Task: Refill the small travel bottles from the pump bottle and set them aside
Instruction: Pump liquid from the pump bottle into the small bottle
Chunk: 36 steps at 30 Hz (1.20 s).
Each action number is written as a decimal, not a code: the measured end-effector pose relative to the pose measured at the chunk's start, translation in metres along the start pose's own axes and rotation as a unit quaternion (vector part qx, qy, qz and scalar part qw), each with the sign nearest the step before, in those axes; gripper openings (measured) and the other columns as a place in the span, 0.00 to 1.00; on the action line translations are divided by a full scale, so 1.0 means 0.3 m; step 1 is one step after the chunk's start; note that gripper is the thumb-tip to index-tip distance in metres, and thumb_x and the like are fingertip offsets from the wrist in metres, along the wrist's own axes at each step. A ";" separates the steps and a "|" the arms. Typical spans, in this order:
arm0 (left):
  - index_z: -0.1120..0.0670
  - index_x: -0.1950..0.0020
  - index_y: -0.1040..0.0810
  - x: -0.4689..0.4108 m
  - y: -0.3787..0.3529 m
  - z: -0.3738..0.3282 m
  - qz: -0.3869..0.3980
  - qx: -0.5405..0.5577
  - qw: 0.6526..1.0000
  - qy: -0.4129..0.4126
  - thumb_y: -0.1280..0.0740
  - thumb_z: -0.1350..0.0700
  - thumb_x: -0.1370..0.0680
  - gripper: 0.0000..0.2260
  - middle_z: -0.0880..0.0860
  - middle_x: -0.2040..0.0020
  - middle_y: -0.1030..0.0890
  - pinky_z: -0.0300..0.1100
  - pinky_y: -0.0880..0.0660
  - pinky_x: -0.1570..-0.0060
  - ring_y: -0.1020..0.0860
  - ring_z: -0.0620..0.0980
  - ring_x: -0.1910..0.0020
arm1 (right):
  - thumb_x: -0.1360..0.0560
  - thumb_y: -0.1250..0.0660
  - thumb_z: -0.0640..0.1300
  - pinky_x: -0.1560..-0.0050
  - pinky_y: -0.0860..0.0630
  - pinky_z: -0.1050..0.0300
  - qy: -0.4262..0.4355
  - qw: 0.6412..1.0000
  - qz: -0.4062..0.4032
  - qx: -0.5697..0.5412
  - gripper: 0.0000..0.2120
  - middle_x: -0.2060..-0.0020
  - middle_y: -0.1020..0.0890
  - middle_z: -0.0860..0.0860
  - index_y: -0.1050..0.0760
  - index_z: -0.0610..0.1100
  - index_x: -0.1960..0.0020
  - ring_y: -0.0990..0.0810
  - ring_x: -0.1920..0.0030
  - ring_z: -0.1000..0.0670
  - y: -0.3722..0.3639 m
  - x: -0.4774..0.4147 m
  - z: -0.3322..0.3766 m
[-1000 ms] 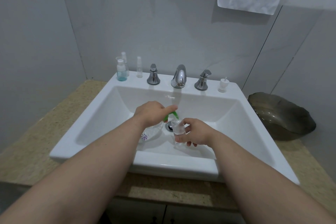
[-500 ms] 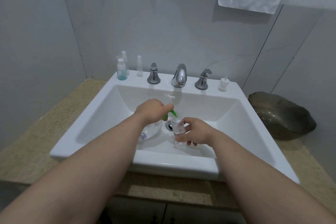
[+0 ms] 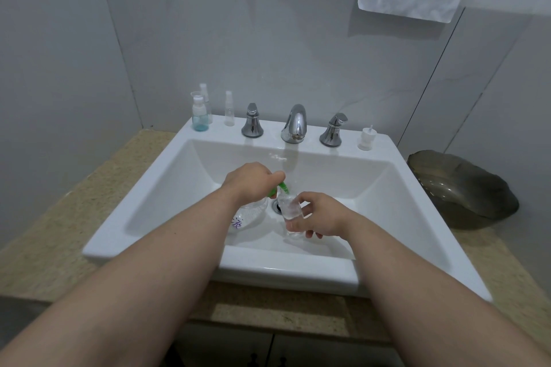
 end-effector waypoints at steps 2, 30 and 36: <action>0.56 0.61 0.17 0.004 0.003 -0.002 -0.001 0.001 1.000 -0.001 0.42 0.42 0.25 0.22 0.49 0.69 0.24 0.43 0.33 0.63 0.26 0.52 0.65 | 0.27 0.20 0.46 0.69 0.27 0.60 0.000 1.000 0.001 -0.004 0.22 0.52 0.14 0.51 0.25 0.47 0.38 0.20 0.69 0.53 -0.002 0.002 0.001; 0.53 0.65 0.17 0.010 -0.001 -0.012 -0.004 -0.003 1.000 -0.007 0.42 0.40 0.22 0.24 0.47 0.67 0.21 0.44 0.33 0.62 0.23 0.51 0.62 | 0.27 0.20 0.46 0.69 0.27 0.60 -0.003 1.000 -0.002 0.000 0.21 0.52 0.14 0.52 0.25 0.47 0.39 0.19 0.68 0.53 0.001 0.004 0.004; 0.54 0.64 0.17 0.007 -0.002 -0.012 -0.005 -0.013 1.000 -0.011 0.42 0.43 0.23 0.21 0.50 0.67 0.21 0.43 0.33 0.63 0.24 0.53 0.62 | 0.27 0.21 0.45 0.70 0.28 0.60 -0.001 1.000 -0.003 -0.003 0.21 0.52 0.14 0.51 0.25 0.46 0.39 0.20 0.69 0.53 0.000 0.001 0.001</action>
Point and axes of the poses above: each hand's wrist, its own x-axis away from the middle knuckle, its own y-axis out of the back of the hand, z = x × y, the point moved 2 cm from there along -x, towards the middle knuckle
